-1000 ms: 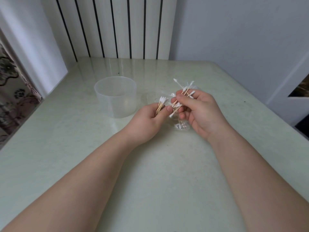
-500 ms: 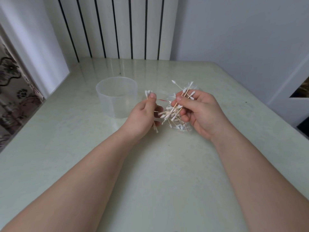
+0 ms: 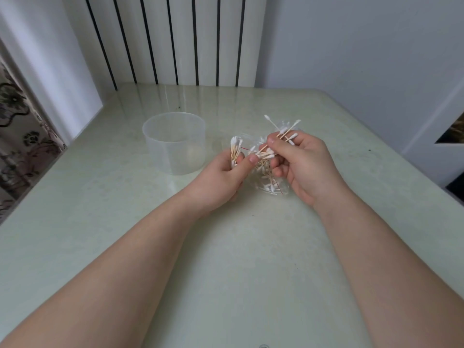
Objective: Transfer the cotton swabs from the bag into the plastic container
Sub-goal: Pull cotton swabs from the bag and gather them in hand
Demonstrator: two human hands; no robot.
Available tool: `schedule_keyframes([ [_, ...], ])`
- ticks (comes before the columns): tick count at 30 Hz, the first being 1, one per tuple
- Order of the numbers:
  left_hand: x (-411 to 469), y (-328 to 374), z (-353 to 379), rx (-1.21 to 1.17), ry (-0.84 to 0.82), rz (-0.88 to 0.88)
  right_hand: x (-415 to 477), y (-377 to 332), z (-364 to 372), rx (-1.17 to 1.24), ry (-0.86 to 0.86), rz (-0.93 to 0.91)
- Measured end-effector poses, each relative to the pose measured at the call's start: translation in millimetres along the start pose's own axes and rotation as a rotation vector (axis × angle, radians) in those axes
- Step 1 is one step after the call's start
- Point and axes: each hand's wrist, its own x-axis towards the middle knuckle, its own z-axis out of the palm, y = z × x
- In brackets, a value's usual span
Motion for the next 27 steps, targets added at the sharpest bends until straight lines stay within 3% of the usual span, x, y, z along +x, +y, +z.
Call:
schedule_keyframes([
  [10, 1, -5, -3, 0.028, -0.035, -0.052, 3, -4, -8, 0.094, 0.097, -0.098],
  [17, -2, 3, -2, -0.099, -0.009, -0.115, 6, -8, -14, 0.164, 0.163, -0.103],
  [22, -1, 8, -1, -0.315, 0.08, -0.168, 1, -6, -8, 0.107, 0.022, -0.036],
  [27, -3, 9, 1, -0.353, 0.008, -0.168, -3, 5, 3, -0.058, -0.085, -0.033],
])
